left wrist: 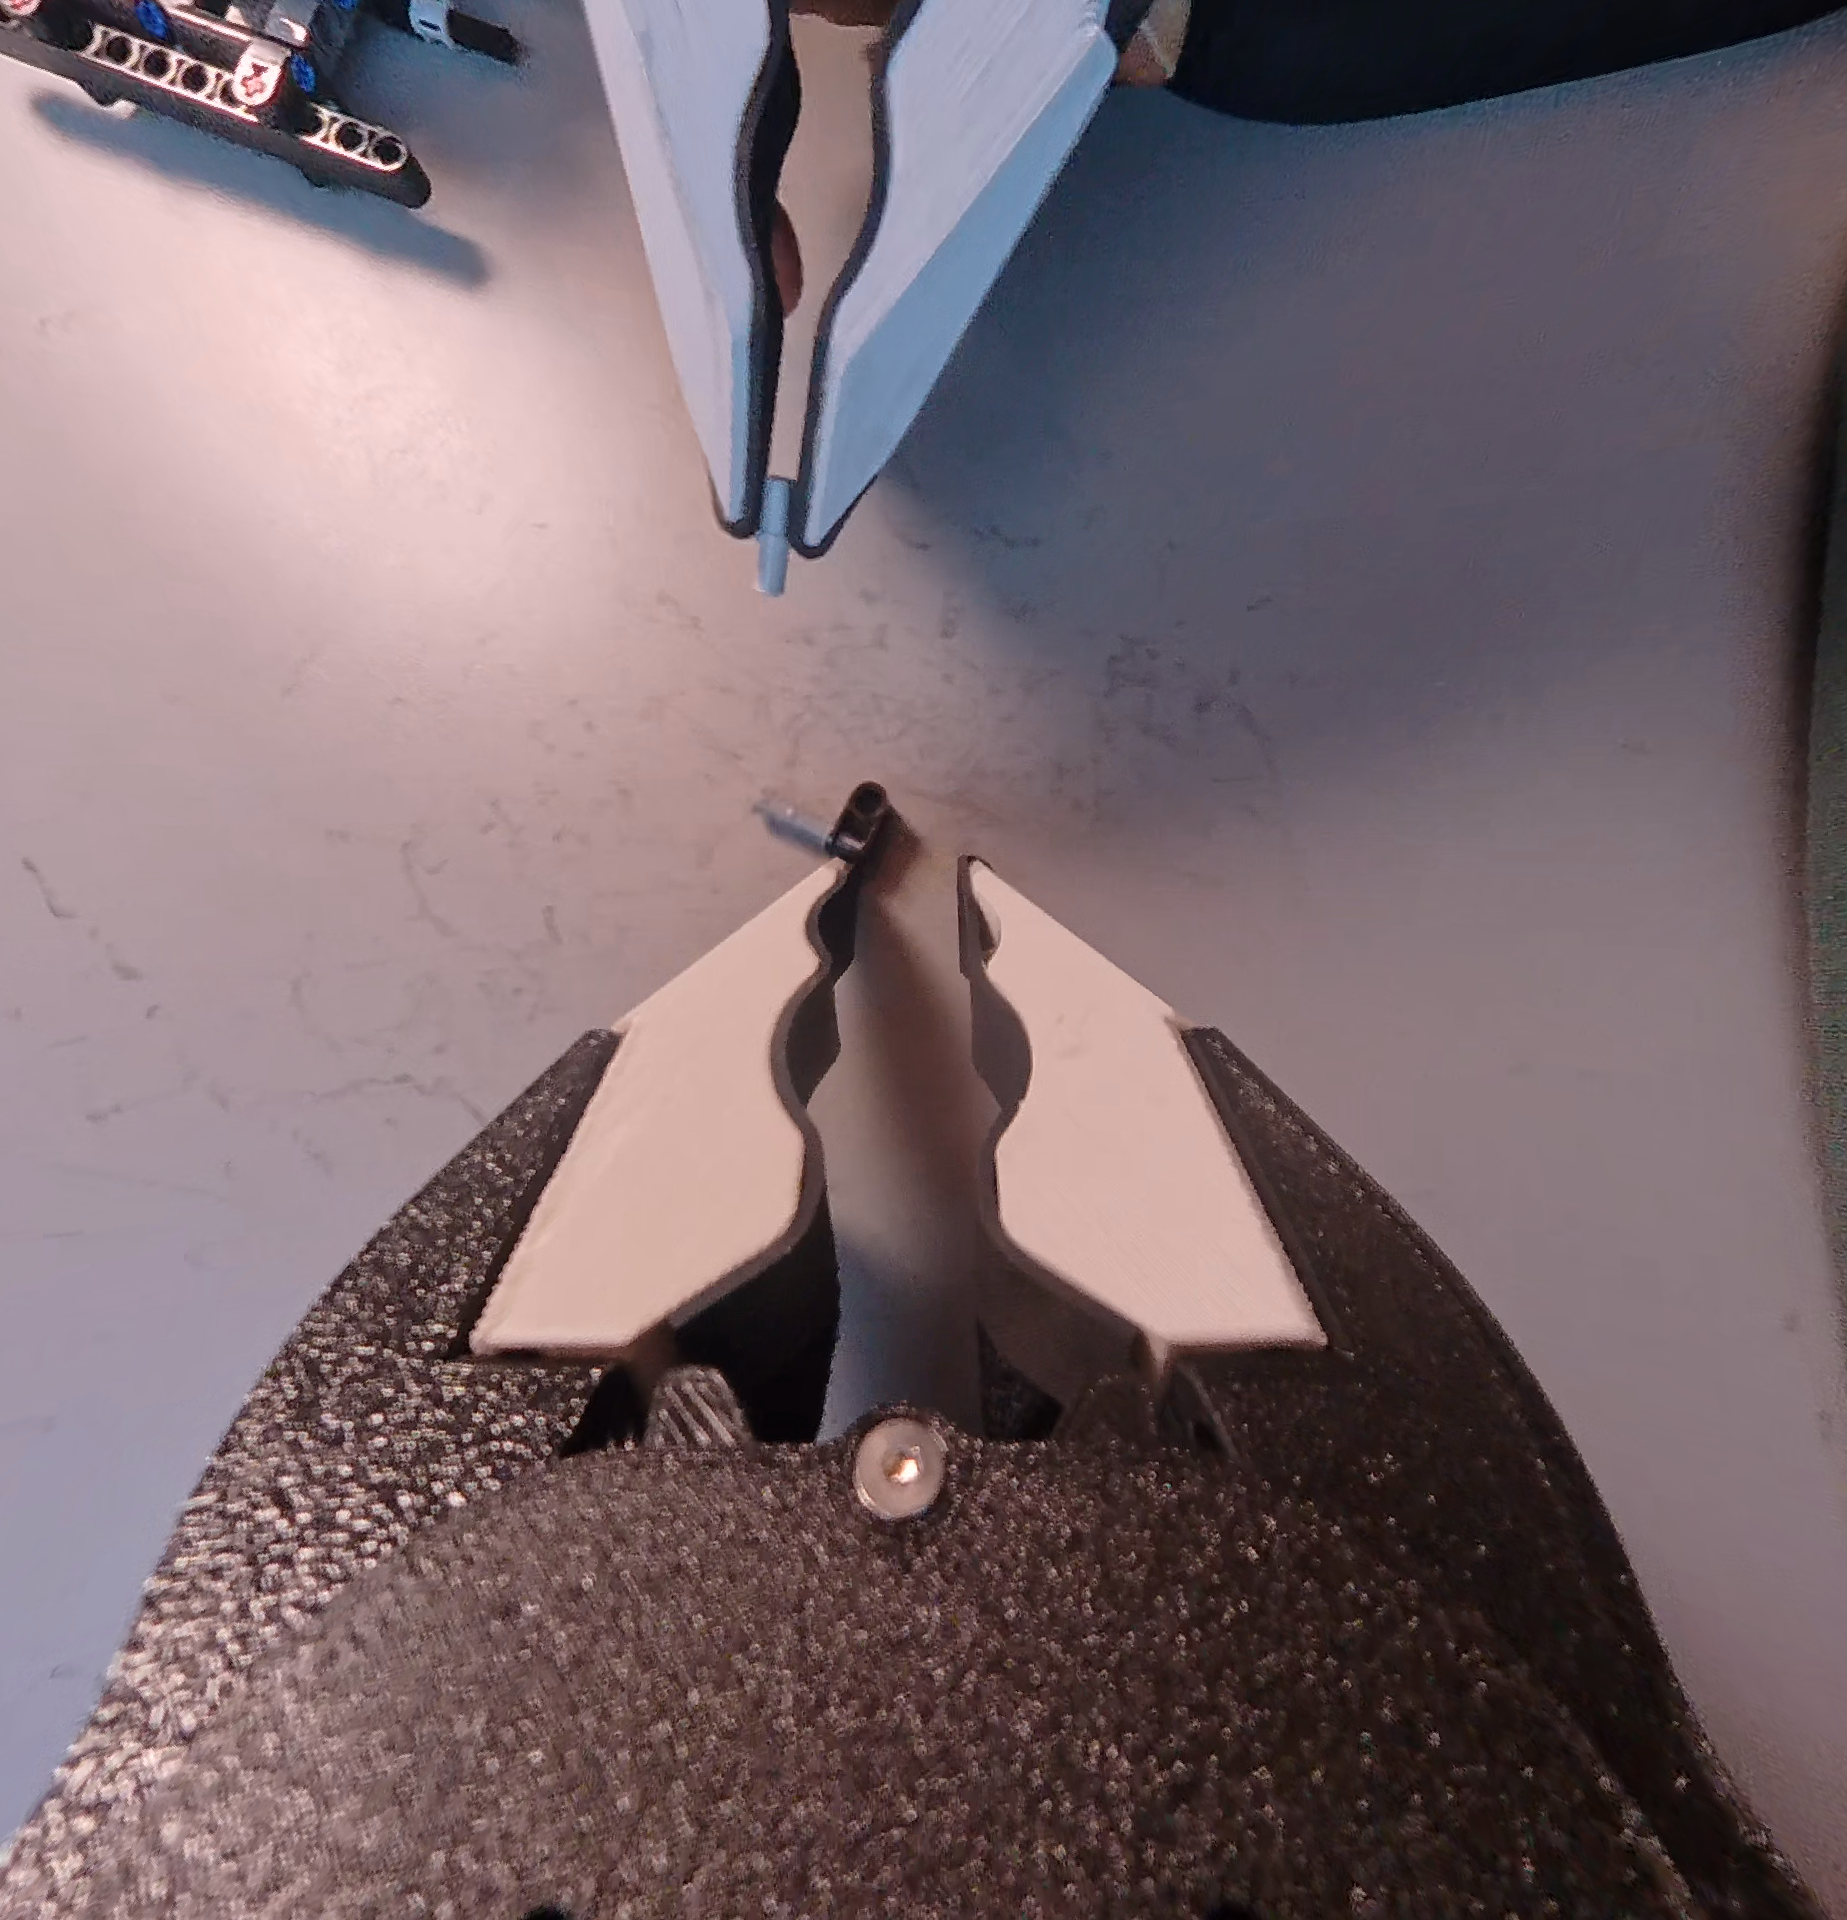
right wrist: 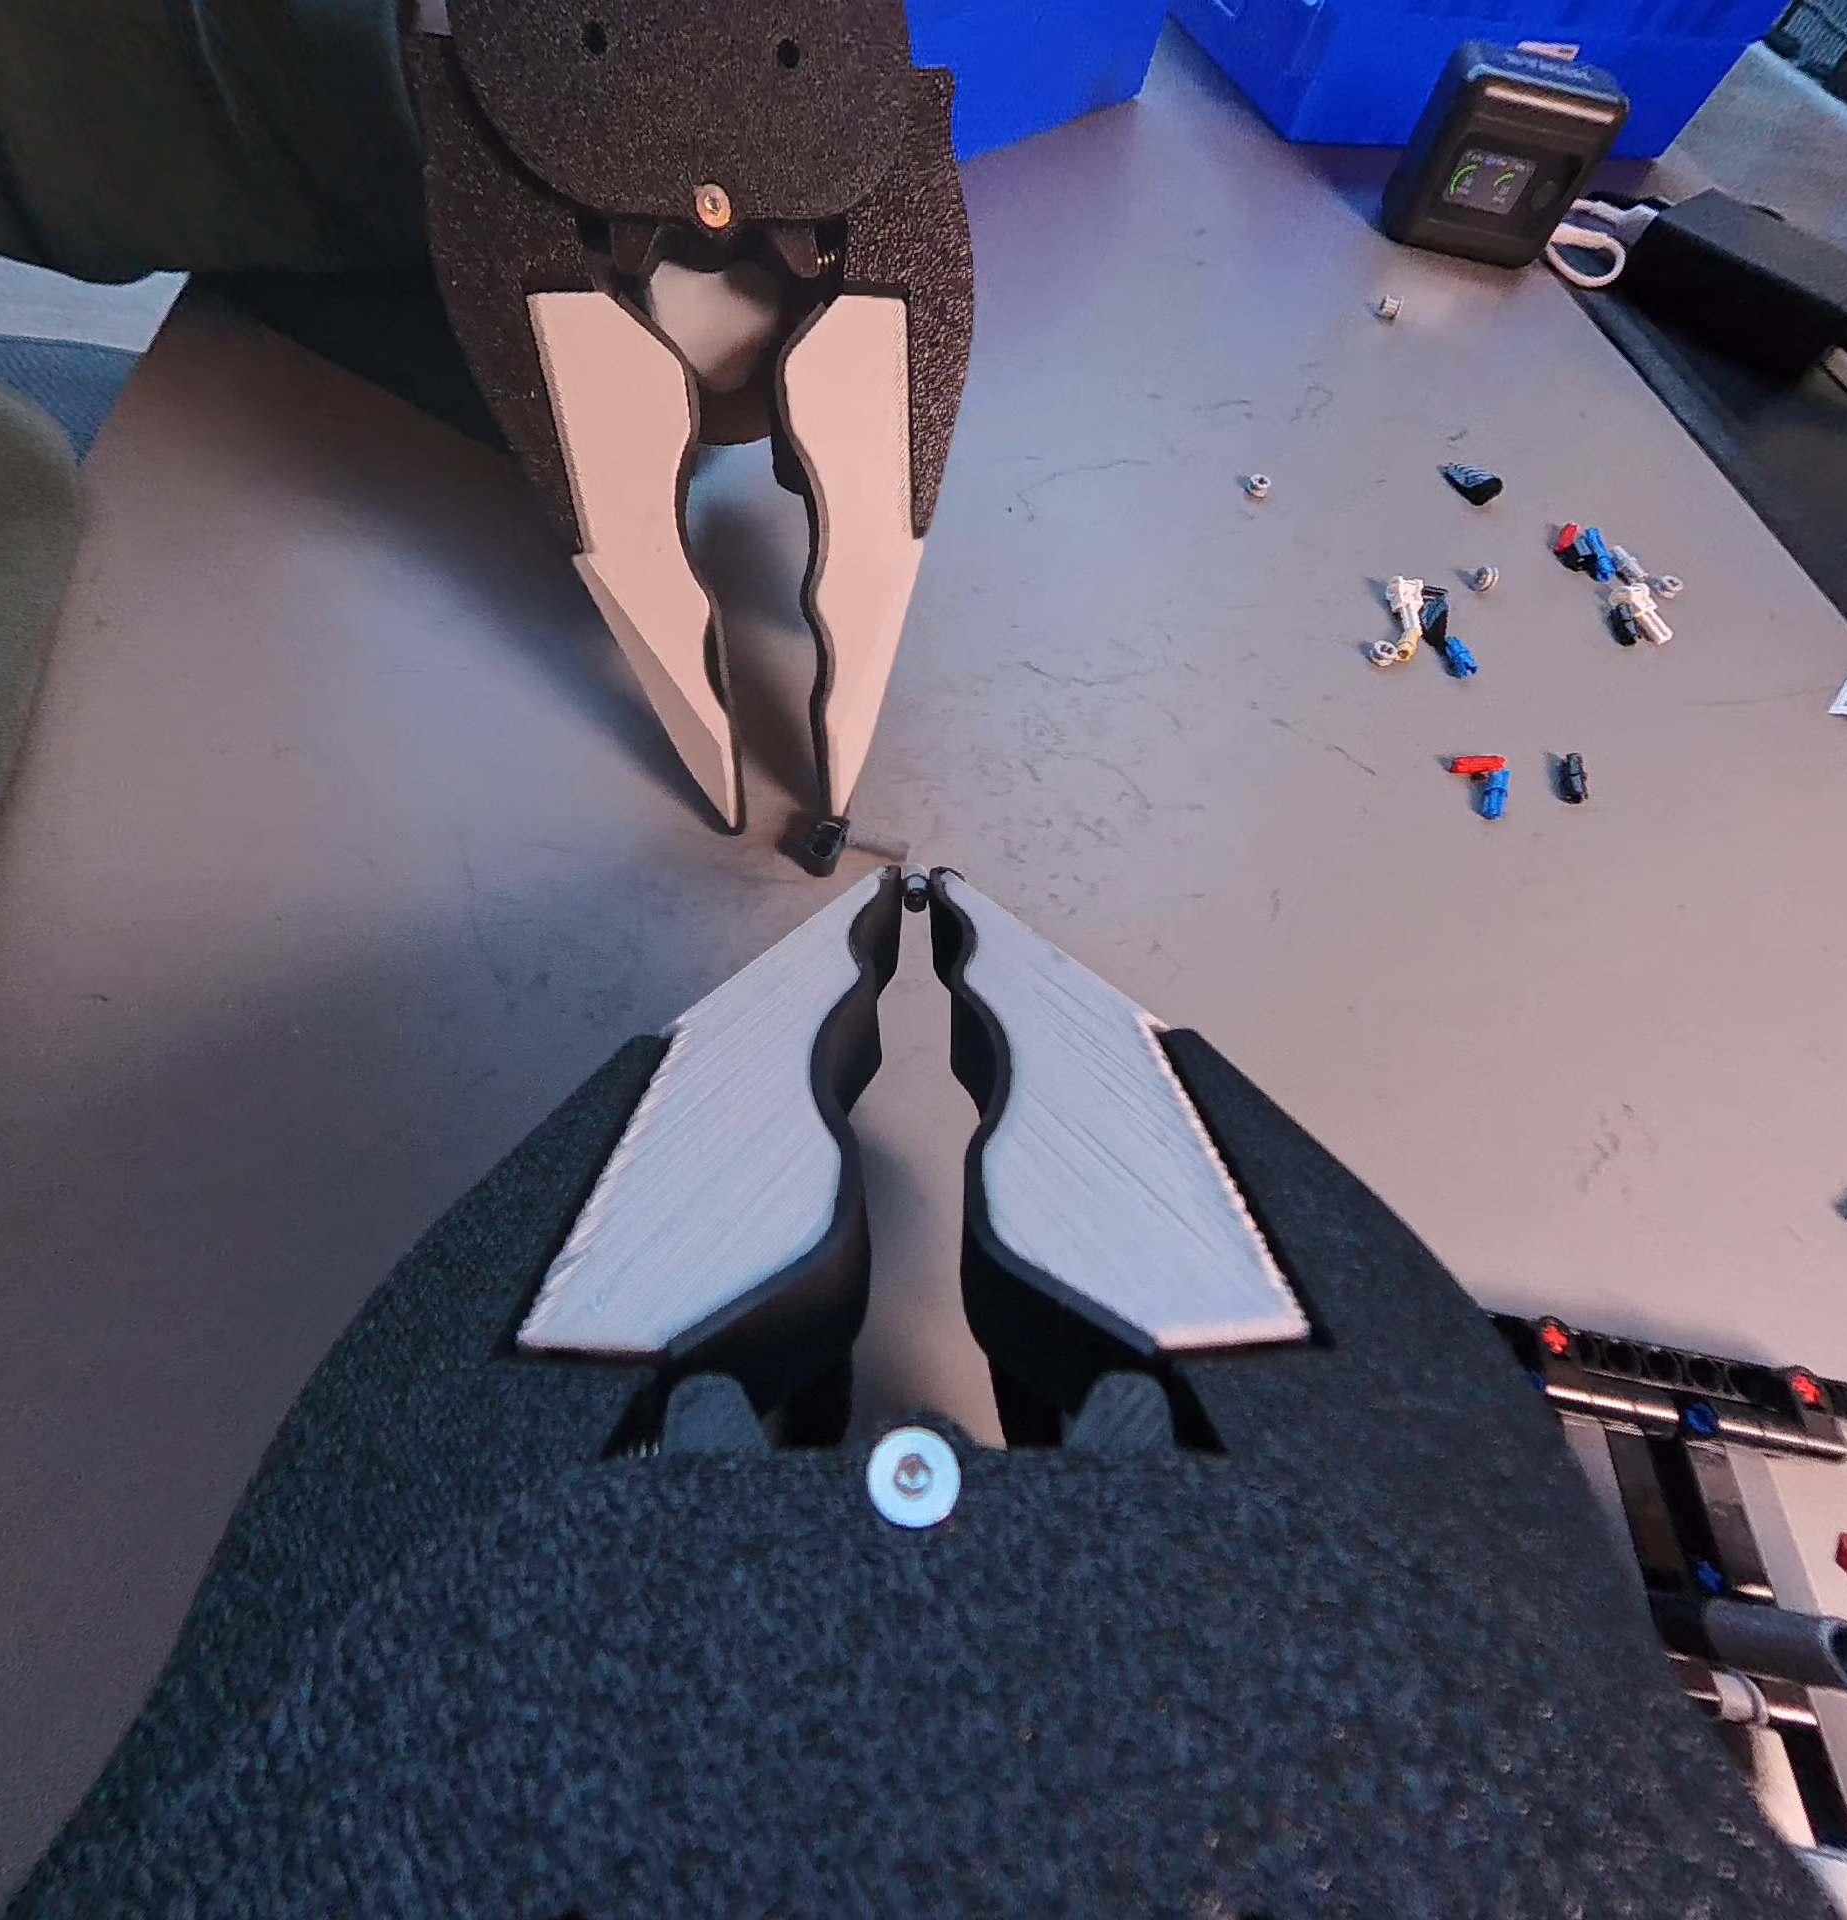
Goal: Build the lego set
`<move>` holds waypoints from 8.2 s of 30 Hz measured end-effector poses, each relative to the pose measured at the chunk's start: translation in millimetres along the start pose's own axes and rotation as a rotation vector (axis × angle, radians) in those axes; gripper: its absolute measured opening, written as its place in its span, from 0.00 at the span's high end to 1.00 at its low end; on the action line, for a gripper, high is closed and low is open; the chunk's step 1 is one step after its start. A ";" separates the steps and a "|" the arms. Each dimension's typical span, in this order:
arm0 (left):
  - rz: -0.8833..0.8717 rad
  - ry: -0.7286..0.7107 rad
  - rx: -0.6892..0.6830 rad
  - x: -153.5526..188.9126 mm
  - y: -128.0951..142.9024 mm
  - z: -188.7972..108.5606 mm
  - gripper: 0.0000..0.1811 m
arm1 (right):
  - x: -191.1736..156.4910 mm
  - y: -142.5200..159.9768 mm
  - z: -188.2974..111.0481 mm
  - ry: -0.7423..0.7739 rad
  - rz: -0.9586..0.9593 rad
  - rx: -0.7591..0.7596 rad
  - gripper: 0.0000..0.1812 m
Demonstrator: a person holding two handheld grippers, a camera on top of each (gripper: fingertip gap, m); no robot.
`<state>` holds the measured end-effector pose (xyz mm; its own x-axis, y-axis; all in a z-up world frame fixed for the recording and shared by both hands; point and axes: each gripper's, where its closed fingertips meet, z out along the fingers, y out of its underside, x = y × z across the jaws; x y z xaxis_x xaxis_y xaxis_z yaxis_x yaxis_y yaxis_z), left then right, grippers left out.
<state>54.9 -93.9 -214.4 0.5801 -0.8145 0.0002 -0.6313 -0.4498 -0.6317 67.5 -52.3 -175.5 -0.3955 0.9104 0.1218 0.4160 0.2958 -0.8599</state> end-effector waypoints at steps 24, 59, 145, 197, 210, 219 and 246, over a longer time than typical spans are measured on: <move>0.177 0.099 0.019 -15.4 -0.7 0.8 1.00 | 1.6 -0.1 -1.4 0.008 0.007 0.004 0.98; -0.066 0.087 0.326 -3.6 -49.3 -16.7 0.96 | 1.3 -17.5 -10.0 0.013 0.012 0.107 0.98; -0.543 0.740 0.669 13.6 -105.0 -58.7 0.97 | -20.9 -63.1 -49.7 -0.020 -0.127 0.316 0.97; -0.430 0.499 0.805 -13.4 -108.5 -74.4 0.93 | 4.2 -68.9 -55.5 0.199 -0.235 0.376 0.98; -0.356 0.450 0.785 -5.8 -110.4 -70.0 0.96 | -5.6 -71.5 -49.3 0.196 -0.293 0.389 0.98; -0.342 0.468 0.781 -2.0 -110.5 -70.4 0.96 | -7.4 -74.4 -50.1 0.195 -0.285 0.405 0.98; -0.430 0.708 0.931 12.1 -123.5 -88.5 0.96 | -7.7 -68.5 -48.4 0.099 -0.142 0.394 0.97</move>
<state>94.3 -80.7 -67.8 0.0621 -0.8138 0.5777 0.3134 -0.5337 -0.7855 81.7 -65.6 -93.5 -0.3378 0.8975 0.2835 0.0104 0.3047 -0.9524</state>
